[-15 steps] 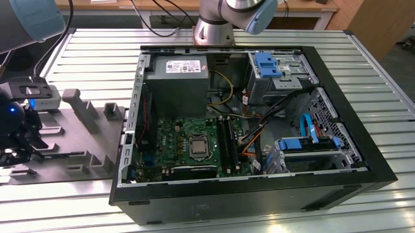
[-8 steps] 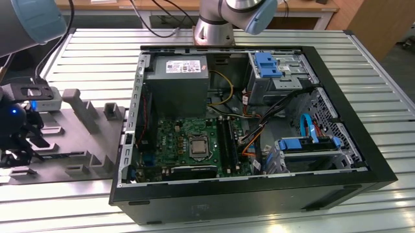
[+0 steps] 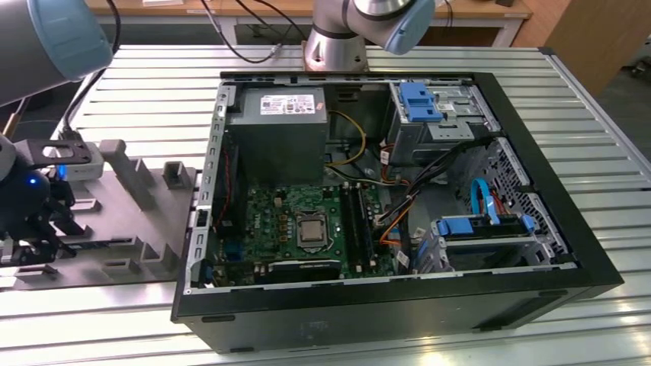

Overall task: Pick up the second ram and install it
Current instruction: 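Pick up the second ram and move it above second insertion slot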

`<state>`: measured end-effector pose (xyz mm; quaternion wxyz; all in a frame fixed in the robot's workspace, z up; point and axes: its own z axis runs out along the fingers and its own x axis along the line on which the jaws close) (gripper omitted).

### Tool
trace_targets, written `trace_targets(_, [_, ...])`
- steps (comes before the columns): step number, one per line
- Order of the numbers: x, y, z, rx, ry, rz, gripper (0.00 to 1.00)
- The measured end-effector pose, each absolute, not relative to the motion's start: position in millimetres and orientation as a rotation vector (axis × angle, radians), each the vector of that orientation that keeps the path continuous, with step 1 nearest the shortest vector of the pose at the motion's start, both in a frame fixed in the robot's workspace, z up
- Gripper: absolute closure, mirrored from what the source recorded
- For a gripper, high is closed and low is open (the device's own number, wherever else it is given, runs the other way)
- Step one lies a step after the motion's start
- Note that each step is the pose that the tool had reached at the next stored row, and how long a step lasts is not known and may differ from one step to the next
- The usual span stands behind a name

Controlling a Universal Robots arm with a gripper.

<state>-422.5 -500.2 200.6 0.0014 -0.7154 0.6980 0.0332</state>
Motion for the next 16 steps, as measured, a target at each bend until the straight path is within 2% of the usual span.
trace_targets(9, [-422.5, -500.2, 200.2, -2.245, 2.191, 0.104, 0.58])
trace_targets(11, [-422.5, -500.2, 200.2, -2.245, 2.191, 0.104, 0.6])
trace_targets(12, [-422.5, -500.2, 200.2, -2.245, 2.191, 0.104, 0.67])
trace_targets(16, [-422.5, -500.2, 200.1, -2.245, 2.191, 0.104, 0.67])
